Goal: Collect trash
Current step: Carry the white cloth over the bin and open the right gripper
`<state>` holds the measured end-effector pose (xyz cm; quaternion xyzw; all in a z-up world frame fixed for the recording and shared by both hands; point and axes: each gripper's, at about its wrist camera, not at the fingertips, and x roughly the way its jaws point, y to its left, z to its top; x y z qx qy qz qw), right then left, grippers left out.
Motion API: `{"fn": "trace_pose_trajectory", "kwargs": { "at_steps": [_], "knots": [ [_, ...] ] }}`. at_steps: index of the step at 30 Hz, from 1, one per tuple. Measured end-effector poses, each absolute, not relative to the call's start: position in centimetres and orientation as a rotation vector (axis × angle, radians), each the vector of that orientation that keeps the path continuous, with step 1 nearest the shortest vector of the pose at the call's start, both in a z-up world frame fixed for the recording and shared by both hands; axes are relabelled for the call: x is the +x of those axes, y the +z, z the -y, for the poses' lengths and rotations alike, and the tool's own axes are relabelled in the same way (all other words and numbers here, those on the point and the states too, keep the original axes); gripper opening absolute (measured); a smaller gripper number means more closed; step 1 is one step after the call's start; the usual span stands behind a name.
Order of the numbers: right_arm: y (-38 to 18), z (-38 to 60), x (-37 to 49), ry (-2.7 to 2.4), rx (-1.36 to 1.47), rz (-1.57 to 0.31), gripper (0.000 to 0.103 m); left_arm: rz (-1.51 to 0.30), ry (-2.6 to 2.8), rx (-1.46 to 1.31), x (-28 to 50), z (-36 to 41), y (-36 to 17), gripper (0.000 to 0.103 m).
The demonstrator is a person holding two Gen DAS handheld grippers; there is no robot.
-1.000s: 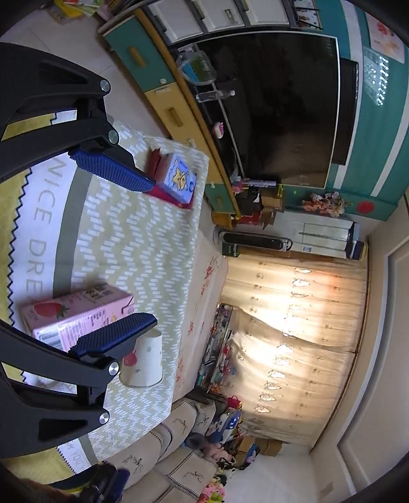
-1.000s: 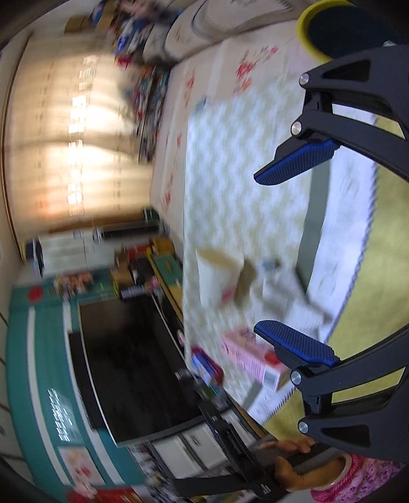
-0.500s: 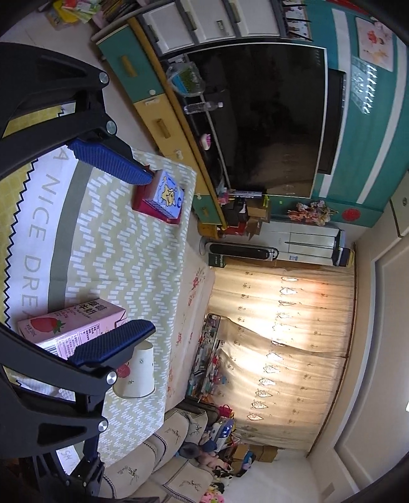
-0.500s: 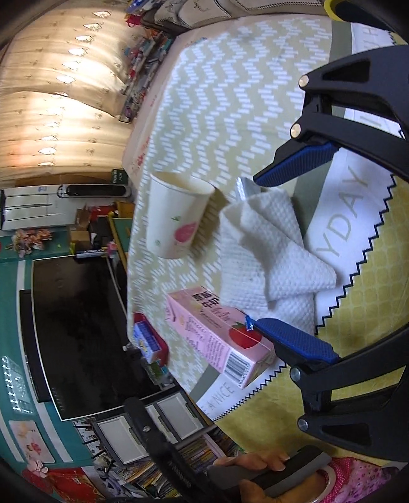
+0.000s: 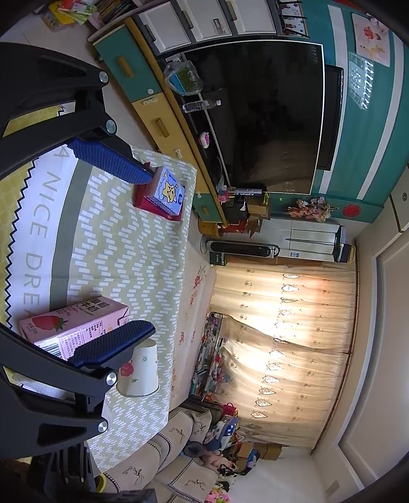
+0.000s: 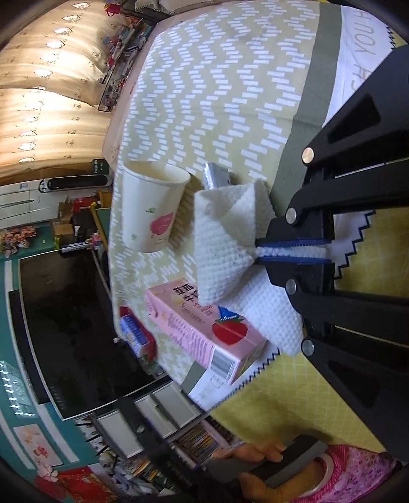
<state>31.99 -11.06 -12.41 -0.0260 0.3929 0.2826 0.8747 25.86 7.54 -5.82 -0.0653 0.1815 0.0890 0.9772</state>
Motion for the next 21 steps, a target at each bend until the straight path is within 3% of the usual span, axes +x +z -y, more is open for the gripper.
{"fn": "trace_pose_trajectory", "kwargs": {
  "at_steps": [13,21],
  "knots": [
    [-7.3,15.5,30.0,0.516,0.052,-0.630,0.005,-0.366,0.159,-0.122,25.9,-7.1,-5.9,0.088],
    [-3.4,23.5,25.6,0.248,0.101,-0.480,0.006,-0.375,0.151,-0.114,26.1,-6.7,-6.0,0.088]
  ]
}}
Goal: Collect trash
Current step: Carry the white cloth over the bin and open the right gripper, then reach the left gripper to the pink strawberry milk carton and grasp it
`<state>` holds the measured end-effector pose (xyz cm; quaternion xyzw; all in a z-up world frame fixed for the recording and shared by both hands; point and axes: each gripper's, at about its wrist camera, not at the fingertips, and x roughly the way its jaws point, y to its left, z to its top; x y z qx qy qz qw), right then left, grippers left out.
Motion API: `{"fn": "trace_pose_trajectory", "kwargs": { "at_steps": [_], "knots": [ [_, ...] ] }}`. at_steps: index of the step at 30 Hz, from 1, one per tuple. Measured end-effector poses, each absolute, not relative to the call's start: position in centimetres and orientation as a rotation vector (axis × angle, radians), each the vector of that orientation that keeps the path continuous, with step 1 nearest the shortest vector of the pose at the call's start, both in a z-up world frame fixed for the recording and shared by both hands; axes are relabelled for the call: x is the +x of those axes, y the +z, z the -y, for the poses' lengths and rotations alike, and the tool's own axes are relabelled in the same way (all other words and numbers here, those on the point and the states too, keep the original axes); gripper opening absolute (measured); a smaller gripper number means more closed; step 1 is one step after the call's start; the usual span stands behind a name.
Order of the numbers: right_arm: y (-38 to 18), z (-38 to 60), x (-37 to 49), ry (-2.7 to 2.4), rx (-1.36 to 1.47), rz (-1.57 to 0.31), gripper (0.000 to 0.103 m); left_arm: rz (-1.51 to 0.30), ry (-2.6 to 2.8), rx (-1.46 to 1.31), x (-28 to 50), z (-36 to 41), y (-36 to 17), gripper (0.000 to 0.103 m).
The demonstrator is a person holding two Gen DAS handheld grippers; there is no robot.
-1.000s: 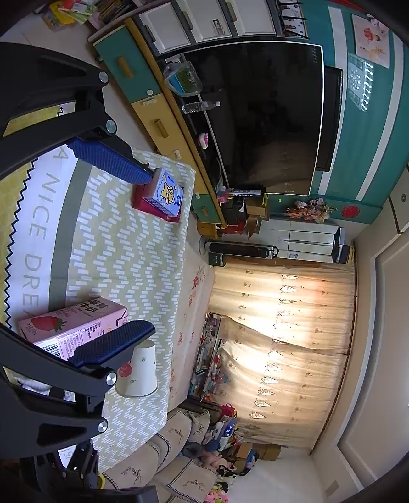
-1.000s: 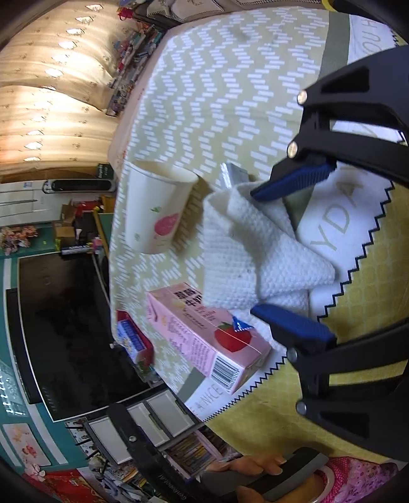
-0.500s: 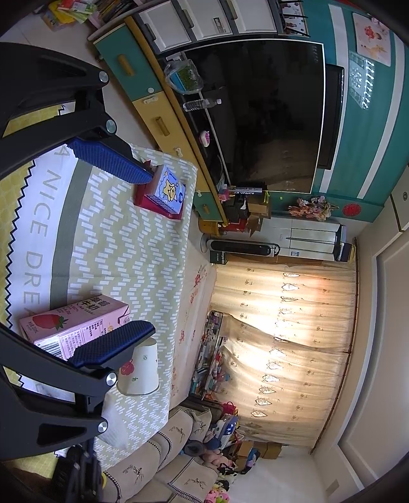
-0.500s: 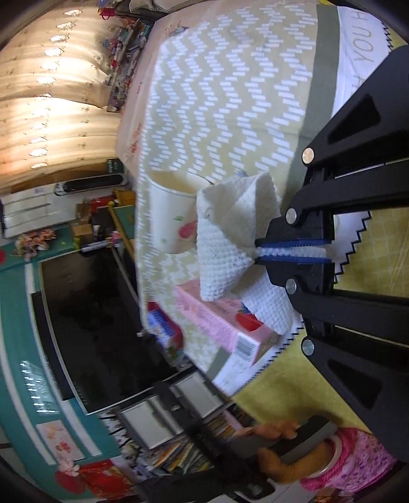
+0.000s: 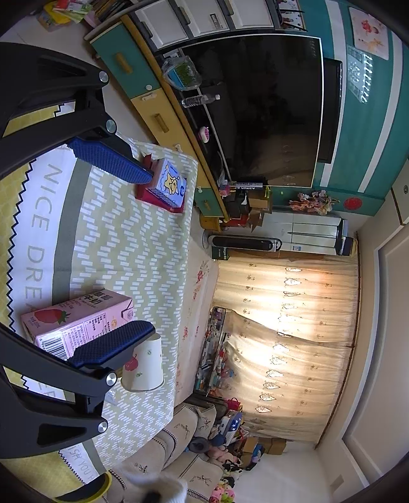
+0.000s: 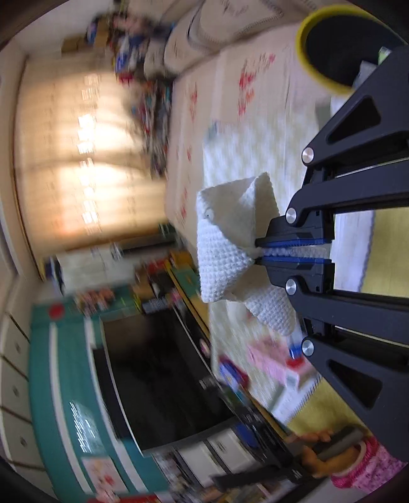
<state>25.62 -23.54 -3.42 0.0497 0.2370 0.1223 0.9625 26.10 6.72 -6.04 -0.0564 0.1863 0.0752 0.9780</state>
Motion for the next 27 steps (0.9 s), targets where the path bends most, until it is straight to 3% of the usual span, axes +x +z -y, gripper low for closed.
{"fn": "trace_pose_trajectory", "kwargs": {
  "at_steps": [15,17,18,19,27],
  "knots": [
    [-9.8,42.2,20.2,-0.361,0.195,-0.596,0.008,-0.383,0.147,-0.077,26.3,-5.9,-6.1,0.088],
    [-10.7,42.9,20.4,-0.379,0.203,-0.617,0.020,-0.387,0.148,-0.075,26.4,-5.9,-6.2,0.088],
    [-11.1,43.0,20.7,-0.389,0.202,-0.624,0.038,-0.389,0.148,-0.075,26.4,-5.9,-6.2,0.088],
    [-11.3,43.2,20.7,-0.407,0.198,-0.623,0.050,-0.390,0.147,-0.074,26.4,-5.9,-6.2,0.088],
    [-10.1,41.9,21.4,-0.401,0.240,-0.547,0.051,-0.396,0.126,-0.064,26.5,-5.2,-6.2,0.088]
  ]
}}
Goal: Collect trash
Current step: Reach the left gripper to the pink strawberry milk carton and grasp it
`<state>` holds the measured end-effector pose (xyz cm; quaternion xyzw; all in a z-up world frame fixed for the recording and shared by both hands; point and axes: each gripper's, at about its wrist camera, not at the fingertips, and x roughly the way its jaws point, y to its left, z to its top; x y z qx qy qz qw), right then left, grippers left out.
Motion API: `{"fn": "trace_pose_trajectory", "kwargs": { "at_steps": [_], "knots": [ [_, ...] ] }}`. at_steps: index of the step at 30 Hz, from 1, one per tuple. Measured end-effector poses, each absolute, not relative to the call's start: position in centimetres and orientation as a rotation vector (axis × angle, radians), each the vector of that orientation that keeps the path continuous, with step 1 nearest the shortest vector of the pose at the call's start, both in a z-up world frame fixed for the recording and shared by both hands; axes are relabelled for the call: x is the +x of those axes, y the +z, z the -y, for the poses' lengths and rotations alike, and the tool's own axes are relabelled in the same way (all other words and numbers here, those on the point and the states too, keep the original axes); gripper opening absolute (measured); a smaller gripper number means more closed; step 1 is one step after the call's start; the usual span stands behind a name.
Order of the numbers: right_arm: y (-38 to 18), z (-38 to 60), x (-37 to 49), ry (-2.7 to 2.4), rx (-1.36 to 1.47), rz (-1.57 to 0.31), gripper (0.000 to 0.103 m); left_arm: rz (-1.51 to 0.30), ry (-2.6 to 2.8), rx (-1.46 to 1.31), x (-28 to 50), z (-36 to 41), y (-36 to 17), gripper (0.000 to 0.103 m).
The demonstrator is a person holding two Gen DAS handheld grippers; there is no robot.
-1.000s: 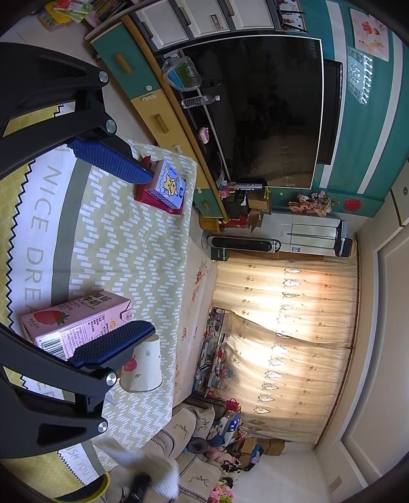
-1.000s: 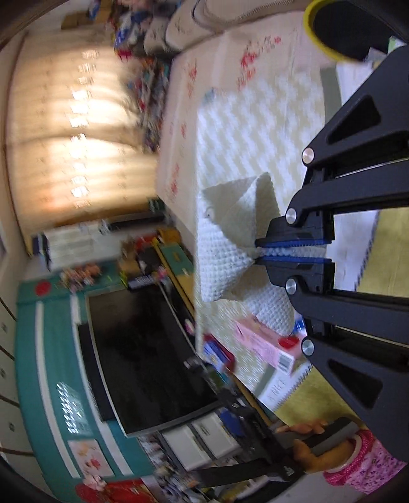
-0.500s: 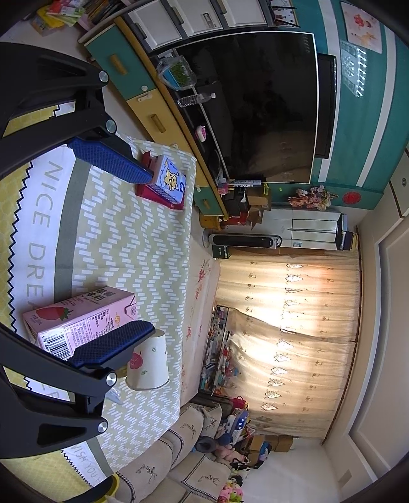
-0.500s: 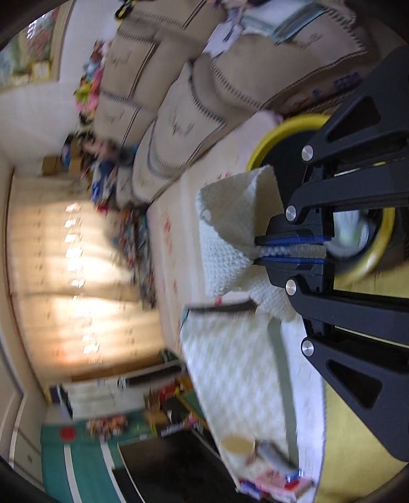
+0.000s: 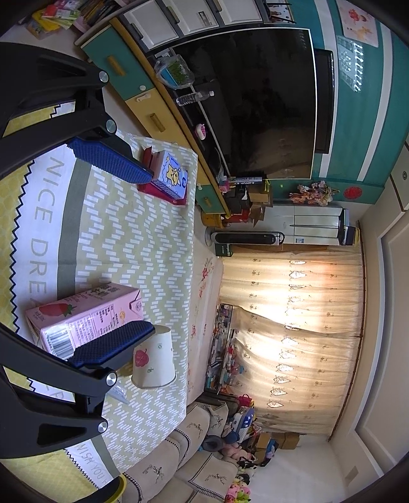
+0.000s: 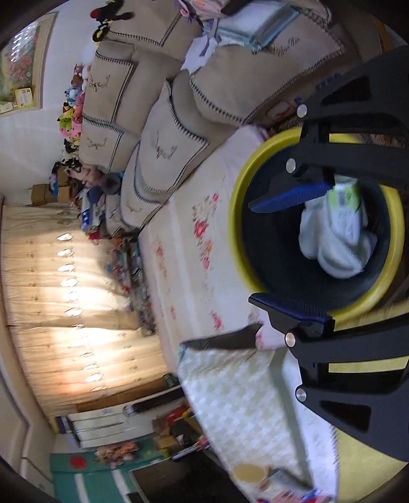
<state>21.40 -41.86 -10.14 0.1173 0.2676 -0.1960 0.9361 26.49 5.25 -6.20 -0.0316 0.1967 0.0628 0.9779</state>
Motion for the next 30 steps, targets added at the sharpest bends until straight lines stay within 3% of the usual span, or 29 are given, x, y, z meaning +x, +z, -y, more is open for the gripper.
{"fn": "trace_pose_trajectory", "kwargs": {
  "at_steps": [8,19,30],
  "knots": [
    [-7.0,35.8,23.6,-0.279,0.235,-0.381,0.060,-0.435,0.062,-0.050,27.2,-3.4,-6.8,0.088],
    [-7.0,32.2,24.0,-0.215,0.134,-0.340,0.067,-0.591,0.013,-0.079,27.8,0.8,-8.4,0.087],
    [-6.9,32.5,24.3,-0.204,0.121,-0.350,0.067,-0.705,0.068,-0.096,29.4,0.3,-10.4,0.062]
  ]
}}
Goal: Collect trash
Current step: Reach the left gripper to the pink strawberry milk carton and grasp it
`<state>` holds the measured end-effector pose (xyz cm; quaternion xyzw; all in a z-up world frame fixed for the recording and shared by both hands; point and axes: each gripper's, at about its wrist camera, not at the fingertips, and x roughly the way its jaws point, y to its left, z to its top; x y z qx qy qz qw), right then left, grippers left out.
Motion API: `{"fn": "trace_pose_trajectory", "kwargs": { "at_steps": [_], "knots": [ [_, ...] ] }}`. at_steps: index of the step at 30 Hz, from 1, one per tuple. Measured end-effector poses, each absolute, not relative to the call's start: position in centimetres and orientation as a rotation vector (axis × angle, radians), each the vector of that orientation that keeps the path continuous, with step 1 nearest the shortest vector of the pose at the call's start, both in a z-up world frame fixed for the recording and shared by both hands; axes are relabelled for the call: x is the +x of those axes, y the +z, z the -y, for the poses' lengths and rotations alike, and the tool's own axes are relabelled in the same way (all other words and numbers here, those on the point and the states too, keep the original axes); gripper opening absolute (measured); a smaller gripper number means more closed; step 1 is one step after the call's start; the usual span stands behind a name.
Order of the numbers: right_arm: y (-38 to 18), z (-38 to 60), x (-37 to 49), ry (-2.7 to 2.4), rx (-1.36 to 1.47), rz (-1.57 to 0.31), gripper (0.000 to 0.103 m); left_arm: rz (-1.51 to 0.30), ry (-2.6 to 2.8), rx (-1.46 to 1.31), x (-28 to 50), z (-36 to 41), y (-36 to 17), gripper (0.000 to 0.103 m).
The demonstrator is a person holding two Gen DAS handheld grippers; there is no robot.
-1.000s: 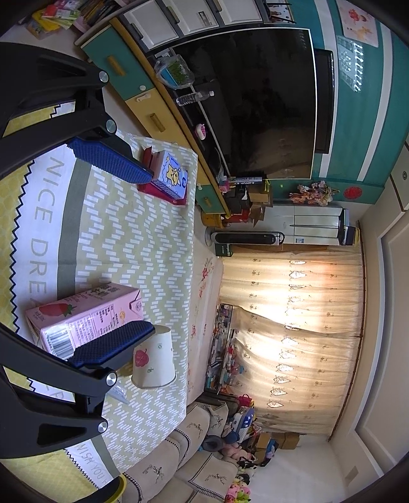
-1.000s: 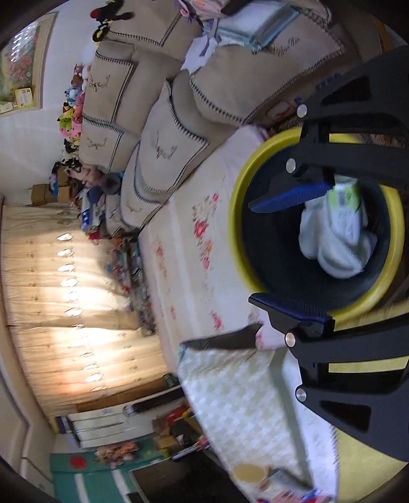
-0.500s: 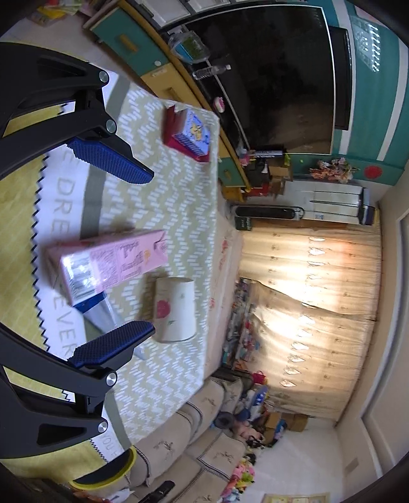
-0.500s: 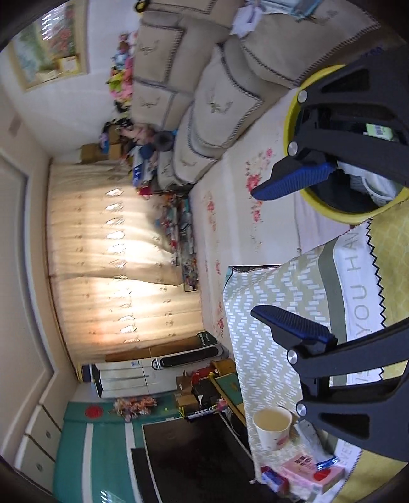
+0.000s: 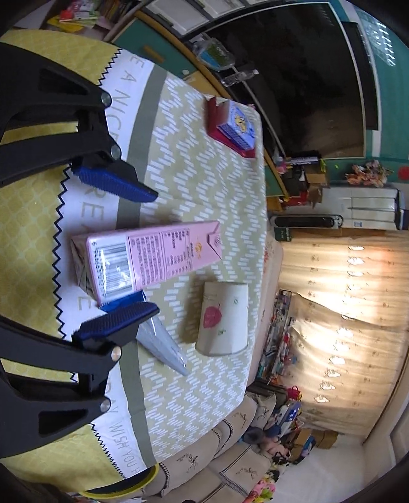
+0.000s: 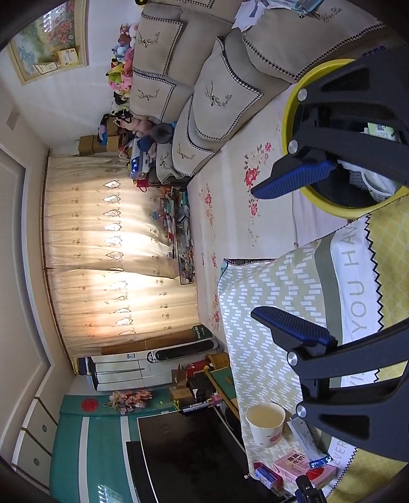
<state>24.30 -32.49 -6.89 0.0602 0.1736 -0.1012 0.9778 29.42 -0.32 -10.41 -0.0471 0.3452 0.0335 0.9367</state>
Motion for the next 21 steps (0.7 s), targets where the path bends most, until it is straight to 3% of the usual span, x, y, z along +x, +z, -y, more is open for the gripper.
{"fn": "trace_pose_trajectory", "kwargs": {
  "at_steps": [5,12,21],
  "knots": [
    [-7.0,32.4,24.6,-0.203,0.112,-0.357,0.067,-0.760,0.069,-0.120,30.3,-0.3,-11.2,0.060],
    [-7.5,32.2,25.0,-0.196,0.100,-0.377,0.068,-0.814,0.074,-0.151,31.0,-0.9,-12.2,0.041],
    [-7.7,31.9,25.2,-0.195,0.096,-0.382,0.068,-0.717,0.084,-0.088,29.8,-0.1,-10.7,0.040]
  ]
}}
